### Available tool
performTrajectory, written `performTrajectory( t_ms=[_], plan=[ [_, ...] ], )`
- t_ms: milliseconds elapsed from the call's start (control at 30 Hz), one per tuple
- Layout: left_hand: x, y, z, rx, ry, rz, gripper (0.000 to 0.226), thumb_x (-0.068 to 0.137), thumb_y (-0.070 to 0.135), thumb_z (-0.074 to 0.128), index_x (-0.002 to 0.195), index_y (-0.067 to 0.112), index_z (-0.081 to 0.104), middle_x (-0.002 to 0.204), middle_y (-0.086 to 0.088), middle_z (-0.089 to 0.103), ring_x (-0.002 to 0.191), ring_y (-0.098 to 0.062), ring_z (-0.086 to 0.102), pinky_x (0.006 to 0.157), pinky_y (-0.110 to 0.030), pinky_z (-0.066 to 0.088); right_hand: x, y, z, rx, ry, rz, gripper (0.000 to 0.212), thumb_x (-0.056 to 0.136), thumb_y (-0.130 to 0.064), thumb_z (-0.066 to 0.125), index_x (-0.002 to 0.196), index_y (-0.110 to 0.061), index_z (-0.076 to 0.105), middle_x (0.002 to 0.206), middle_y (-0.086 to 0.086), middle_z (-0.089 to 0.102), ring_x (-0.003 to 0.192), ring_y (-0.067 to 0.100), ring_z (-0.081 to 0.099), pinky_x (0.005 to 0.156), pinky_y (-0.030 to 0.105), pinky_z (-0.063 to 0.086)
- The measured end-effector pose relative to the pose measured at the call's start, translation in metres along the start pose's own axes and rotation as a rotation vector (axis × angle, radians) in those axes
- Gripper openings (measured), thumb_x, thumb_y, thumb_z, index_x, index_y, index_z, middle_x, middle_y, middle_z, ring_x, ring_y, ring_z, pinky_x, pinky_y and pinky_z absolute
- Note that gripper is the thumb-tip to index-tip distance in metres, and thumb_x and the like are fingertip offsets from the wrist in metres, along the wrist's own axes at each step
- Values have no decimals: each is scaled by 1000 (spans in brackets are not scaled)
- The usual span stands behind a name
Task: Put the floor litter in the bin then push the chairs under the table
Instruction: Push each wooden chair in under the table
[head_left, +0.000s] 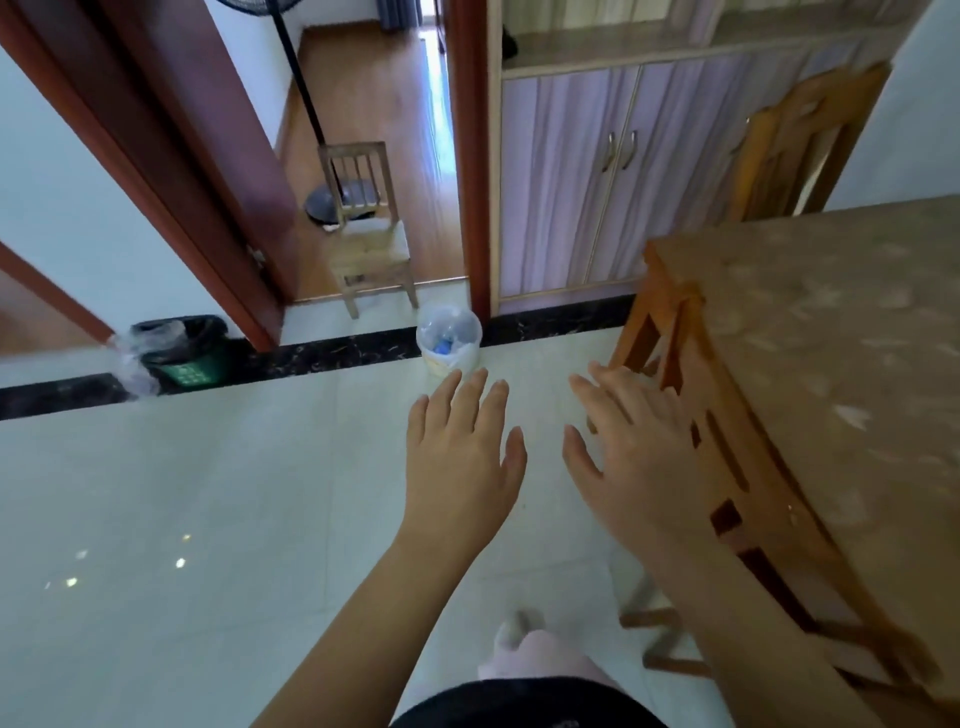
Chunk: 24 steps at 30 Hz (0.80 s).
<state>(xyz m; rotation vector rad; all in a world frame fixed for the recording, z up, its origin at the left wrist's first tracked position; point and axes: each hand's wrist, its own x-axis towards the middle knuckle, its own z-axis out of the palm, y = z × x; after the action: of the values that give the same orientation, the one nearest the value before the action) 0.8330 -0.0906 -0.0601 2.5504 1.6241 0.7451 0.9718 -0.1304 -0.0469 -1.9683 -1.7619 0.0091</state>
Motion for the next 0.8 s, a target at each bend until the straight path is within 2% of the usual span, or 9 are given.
performTrajectory(
  t_ms=[200,367,533,600,700,800],
  plan=[
    [119,-27,50,-65,-30,54,38,75,16,72,109,2,64,115,-18,65,110,-38,58,93,-50,43,112,28,34,3,-61,87,41,84,-20,63,121,-5,57,128,17,55,120,35,48,97,57,39],
    [237,-64,107,-117,-28,155,39,70,13,76,106,1,66,112,-18,66,107,-39,60,89,-52,45,224,60,75,-58,33,178,38,72,-10,74,107,1,64,111,23,64,103,40,59,87,58,46],
    [363,-98,143,-176,-68,273,37,74,14,73,108,1,65,112,-18,66,107,-36,60,91,-53,43,341,71,106,-96,38,306,41,79,-13,67,118,-3,58,124,20,57,115,37,52,99,58,35],
    [413,-103,158,-194,-82,354,34,80,19,63,109,-1,64,113,-19,65,108,-37,59,91,-53,44,385,78,111,-97,91,322,41,79,-13,67,117,-3,58,123,20,58,115,38,52,98,57,34],
    [478,-95,182,-225,-148,415,43,83,26,44,111,-1,63,115,-20,64,111,-39,57,93,-53,42,434,99,114,-105,116,412,41,82,-16,63,121,-6,56,128,17,55,121,36,47,102,56,28],
    [524,-77,206,-277,-191,500,44,82,27,42,109,0,64,113,-19,64,108,-36,59,90,-52,44,464,132,115,-112,111,516,41,84,-17,61,123,-7,55,131,15,52,123,34,45,104,55,24]
  ],
)
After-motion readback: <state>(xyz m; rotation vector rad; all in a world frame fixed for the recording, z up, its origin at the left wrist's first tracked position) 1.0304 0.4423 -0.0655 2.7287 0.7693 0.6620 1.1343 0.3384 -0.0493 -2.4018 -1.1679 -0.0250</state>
